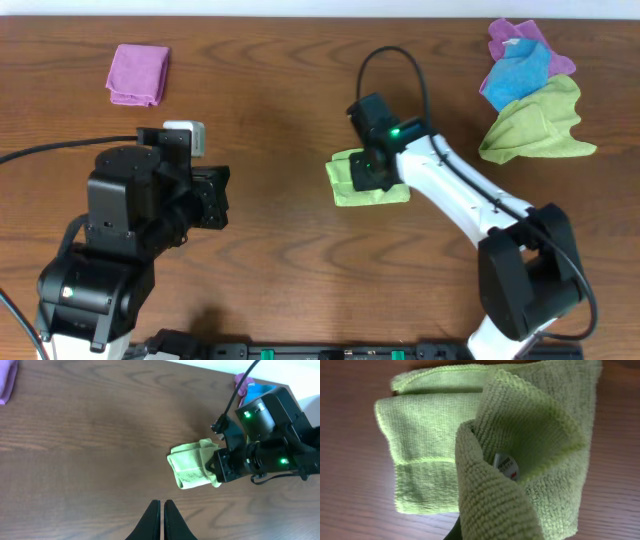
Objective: Fold the cloth
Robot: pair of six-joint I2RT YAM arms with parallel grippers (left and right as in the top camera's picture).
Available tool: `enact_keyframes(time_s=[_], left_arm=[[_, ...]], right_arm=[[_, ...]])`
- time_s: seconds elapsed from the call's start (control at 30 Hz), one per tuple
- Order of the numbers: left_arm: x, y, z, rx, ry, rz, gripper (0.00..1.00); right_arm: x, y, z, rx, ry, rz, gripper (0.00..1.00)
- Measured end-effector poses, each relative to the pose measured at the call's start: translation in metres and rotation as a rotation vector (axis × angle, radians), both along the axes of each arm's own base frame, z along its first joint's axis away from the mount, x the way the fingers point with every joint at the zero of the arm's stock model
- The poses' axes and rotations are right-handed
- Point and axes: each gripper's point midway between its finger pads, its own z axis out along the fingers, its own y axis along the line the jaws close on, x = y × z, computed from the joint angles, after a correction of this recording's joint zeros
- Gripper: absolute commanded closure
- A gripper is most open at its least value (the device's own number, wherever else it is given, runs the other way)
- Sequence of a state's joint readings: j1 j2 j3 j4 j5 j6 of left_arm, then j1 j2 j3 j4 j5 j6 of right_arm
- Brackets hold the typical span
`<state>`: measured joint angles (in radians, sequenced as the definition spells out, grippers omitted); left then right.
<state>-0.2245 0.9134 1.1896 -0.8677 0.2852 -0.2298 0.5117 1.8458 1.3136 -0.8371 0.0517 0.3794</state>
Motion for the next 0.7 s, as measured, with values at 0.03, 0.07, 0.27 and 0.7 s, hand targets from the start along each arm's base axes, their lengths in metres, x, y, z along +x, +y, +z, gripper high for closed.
enact_keyframes(time_s=[0.03, 0.07, 0.27, 0.7], left_arm=[[-0.001, 0.000, -0.001, 0.000, 0.007, 0.001, 0.94], [-0.001, 0.000, -0.002, 0.001, 0.012, 0.001, 0.94], [-0.002, 0.001, -0.003, 0.003, 0.019, 0.001, 0.94], [0.000, 0.012, -0.013, 0.058, 0.043, 0.051, 0.74]], right_arm=[[-0.001, 0.004, 0.000, -0.006, -0.005, 0.011, 0.99], [-0.002, 0.006, 0.000, -0.008, -0.010, 0.018, 0.98], [0.003, 0.012, 0.002, 0.013, -0.035, -0.008, 0.56], [-0.008, 0.082, 0.025, 0.476, 0.082, 0.127, 0.98]])
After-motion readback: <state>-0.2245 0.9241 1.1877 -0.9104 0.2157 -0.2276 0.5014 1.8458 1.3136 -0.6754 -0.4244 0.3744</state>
